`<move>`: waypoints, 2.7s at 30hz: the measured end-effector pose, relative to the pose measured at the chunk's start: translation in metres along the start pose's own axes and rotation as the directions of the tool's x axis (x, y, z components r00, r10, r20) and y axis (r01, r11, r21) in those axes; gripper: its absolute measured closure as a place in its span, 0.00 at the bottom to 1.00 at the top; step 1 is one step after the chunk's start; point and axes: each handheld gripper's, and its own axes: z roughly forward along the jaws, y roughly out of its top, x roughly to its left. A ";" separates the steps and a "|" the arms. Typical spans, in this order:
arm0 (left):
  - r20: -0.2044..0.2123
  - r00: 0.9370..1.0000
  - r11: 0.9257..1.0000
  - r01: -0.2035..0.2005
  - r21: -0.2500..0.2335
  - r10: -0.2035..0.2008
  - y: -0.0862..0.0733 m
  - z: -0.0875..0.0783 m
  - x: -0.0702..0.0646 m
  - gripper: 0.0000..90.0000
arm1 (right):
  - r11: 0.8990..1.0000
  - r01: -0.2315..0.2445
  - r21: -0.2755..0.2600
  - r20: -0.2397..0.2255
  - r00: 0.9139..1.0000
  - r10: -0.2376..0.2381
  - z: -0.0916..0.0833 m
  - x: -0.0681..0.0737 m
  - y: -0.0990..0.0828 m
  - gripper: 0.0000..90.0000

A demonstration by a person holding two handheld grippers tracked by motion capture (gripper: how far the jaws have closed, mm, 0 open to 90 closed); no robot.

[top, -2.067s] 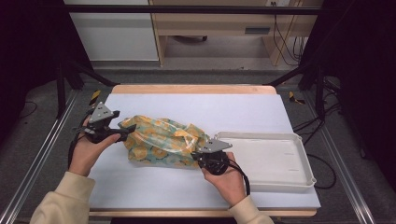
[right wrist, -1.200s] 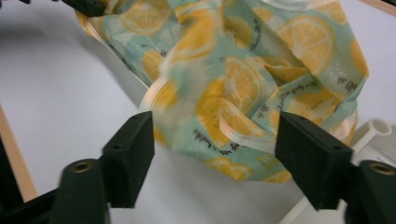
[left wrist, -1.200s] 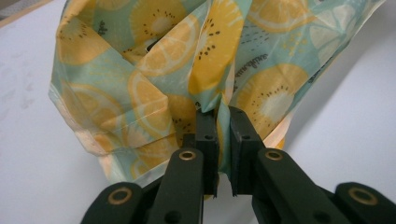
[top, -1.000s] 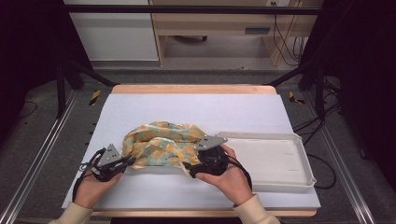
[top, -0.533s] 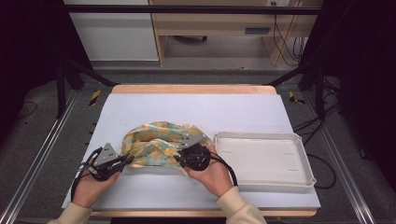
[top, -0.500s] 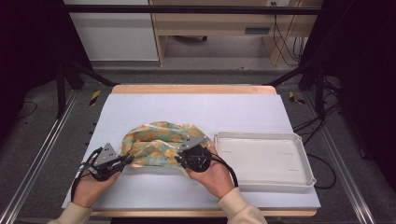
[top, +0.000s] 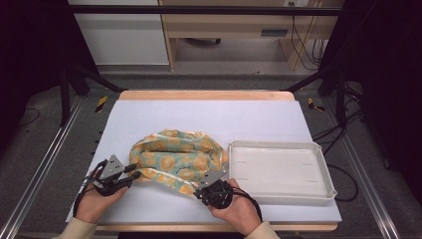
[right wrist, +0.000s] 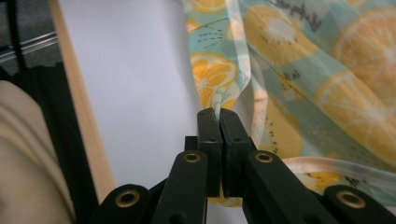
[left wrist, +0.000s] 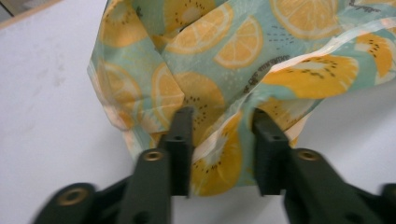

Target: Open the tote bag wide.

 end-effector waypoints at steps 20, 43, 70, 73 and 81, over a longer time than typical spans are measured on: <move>0.048 0.996 0.990 0.084 -0.115 -0.079 -0.001 -0.035 -0.018 0.18 | 0.995 -0.003 -0.099 0.035 0.999 0.007 -0.030 -0.010 0.014 0.34; 0.006 1.000 0.999 0.031 -0.030 -0.031 0.023 0.019 -0.011 0.25 | 0.998 -0.051 0.042 0.176 0.984 0.042 0.001 -0.059 0.028 0.48; -0.006 1.000 0.997 0.028 -0.069 -0.028 0.036 0.000 -0.010 0.30 | 1.000 -0.023 0.012 0.212 0.977 0.020 -0.007 -0.057 0.025 1.00; -0.048 0.998 0.995 0.040 -0.095 -0.045 0.045 -0.008 0.003 0.31 | 1.000 0.003 -0.009 0.195 0.981 -0.001 -0.013 -0.052 0.024 1.00; -0.077 0.996 0.999 0.038 -0.031 -0.041 0.068 0.009 0.037 0.38 | 1.000 0.030 0.002 0.140 0.990 -0.030 -0.011 -0.046 0.011 1.00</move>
